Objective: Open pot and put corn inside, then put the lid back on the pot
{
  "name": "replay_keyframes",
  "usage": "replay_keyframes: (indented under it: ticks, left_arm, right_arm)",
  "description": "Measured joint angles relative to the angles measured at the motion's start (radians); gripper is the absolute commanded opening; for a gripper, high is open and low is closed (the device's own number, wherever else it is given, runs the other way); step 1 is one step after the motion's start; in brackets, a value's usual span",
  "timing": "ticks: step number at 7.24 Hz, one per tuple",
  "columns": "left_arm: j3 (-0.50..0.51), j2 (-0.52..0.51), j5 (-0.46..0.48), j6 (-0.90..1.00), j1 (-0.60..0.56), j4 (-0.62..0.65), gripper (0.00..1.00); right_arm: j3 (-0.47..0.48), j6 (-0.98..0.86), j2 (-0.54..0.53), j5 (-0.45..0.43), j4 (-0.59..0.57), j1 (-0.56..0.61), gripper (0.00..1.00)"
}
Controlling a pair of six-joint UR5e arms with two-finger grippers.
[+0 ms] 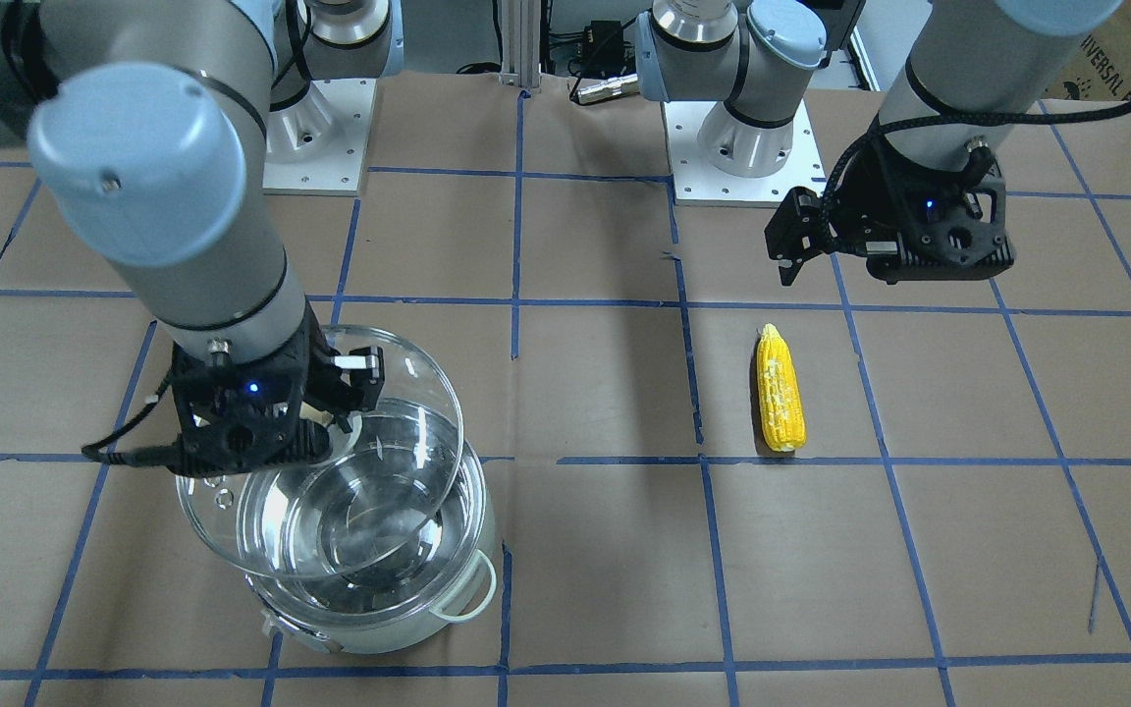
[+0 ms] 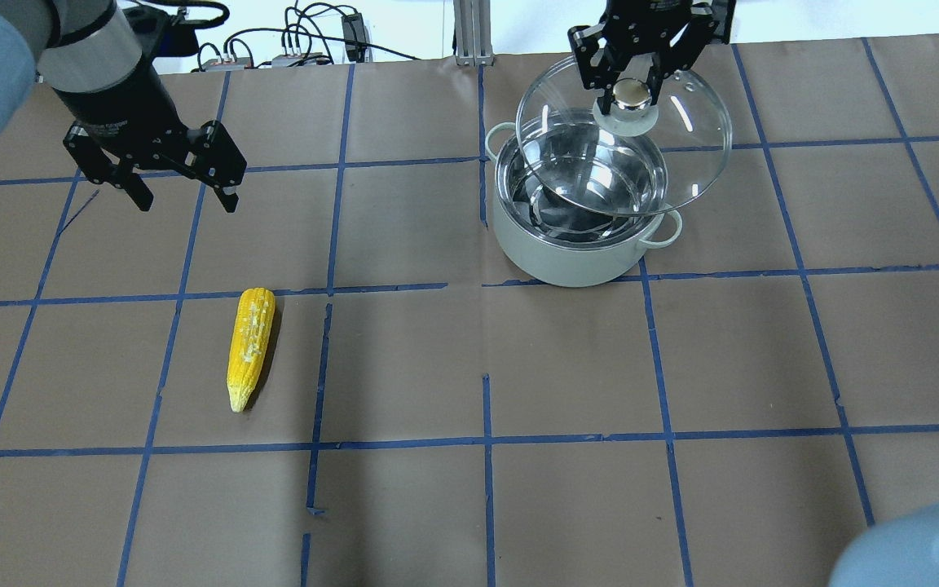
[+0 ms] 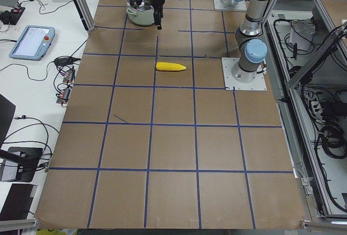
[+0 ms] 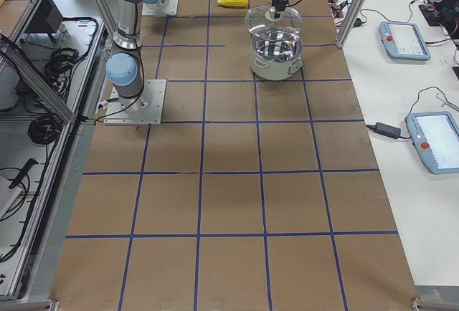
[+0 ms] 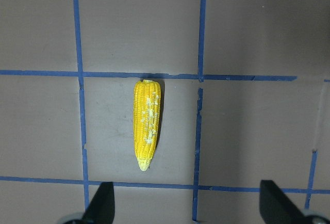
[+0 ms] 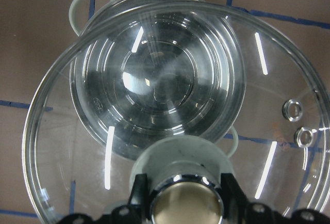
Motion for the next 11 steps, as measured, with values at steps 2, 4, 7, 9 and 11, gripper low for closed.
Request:
replay_keyframes:
  ticks: [2, 4, 7, 9, 11]
  left_arm:
    - [-0.160, -0.029, -0.003, 0.070, 0.054, 0.189, 1.00]
    - [-0.319, -0.079, -0.003, 0.100, 0.070, 0.413, 1.00]
    - [-0.461, -0.169, -0.001, 0.118, 0.072, 0.638, 0.99]
    - [-0.520, -0.201, 0.002, 0.126, 0.073, 0.728, 0.52]
    - [-0.531, -0.198, 0.009, 0.127, 0.070, 0.732, 0.28]
  right_arm:
    - [0.068, -0.094, -0.133, 0.005, 0.064, -0.072, 0.24]
    - [0.236, -0.166, -0.221, 0.008, -0.012, -0.159, 0.25]
    - [0.342, -0.185, -0.254, -0.002, -0.126, -0.187, 0.26]
    - [0.344, -0.191, -0.249, -0.006, -0.149, -0.189, 0.26]
    - [0.346, -0.193, -0.248, -0.007, -0.154, -0.191, 0.26]
